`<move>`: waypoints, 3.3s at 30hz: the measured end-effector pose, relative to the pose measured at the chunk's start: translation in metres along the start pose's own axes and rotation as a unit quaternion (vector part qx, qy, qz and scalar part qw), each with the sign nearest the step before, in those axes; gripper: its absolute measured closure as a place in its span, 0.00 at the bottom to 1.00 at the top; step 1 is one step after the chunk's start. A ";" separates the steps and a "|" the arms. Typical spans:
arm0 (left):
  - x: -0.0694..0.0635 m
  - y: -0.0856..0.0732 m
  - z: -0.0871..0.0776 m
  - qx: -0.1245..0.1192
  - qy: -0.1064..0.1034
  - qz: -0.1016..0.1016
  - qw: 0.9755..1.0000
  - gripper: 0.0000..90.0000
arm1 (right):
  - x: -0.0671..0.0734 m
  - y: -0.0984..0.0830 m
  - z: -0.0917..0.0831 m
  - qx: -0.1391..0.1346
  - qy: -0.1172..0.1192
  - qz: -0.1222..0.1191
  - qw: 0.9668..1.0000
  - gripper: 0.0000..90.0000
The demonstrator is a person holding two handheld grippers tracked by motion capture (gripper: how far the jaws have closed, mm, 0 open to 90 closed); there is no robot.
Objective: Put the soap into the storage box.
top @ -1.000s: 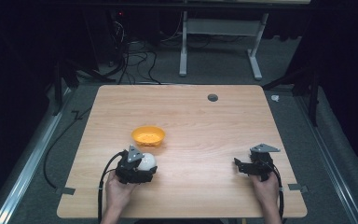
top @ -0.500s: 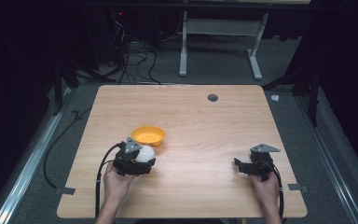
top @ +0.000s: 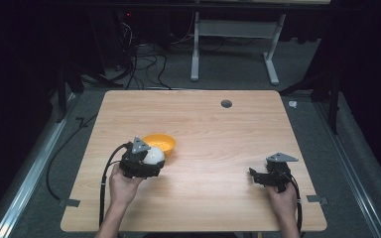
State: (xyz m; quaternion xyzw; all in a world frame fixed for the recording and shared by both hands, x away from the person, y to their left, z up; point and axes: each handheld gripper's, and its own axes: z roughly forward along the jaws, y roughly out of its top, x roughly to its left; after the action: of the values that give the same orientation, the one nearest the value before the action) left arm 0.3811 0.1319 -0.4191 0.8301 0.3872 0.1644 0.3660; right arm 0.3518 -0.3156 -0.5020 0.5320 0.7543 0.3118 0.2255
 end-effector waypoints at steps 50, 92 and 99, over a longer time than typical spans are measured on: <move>0.037 0.036 0.056 0.035 0.046 -0.010 0.998 0.27 | 0.000 0.000 0.000 0.000 0.001 0.000 1.000 0.22; 0.040 0.031 0.086 0.066 0.045 -0.032 0.996 0.27 | 0.000 0.000 0.000 0.000 0.001 0.000 1.000 0.22; 0.039 0.033 0.081 0.048 0.045 -0.036 0.997 0.27 | 0.000 0.000 0.000 0.000 0.001 0.000 1.000 0.22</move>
State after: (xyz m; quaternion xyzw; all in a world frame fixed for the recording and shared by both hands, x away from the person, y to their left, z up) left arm 0.4692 0.1084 -0.4504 0.8241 0.4404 0.1698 0.3131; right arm 0.3517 -0.3158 -0.5019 0.5318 0.7545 0.3123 0.2245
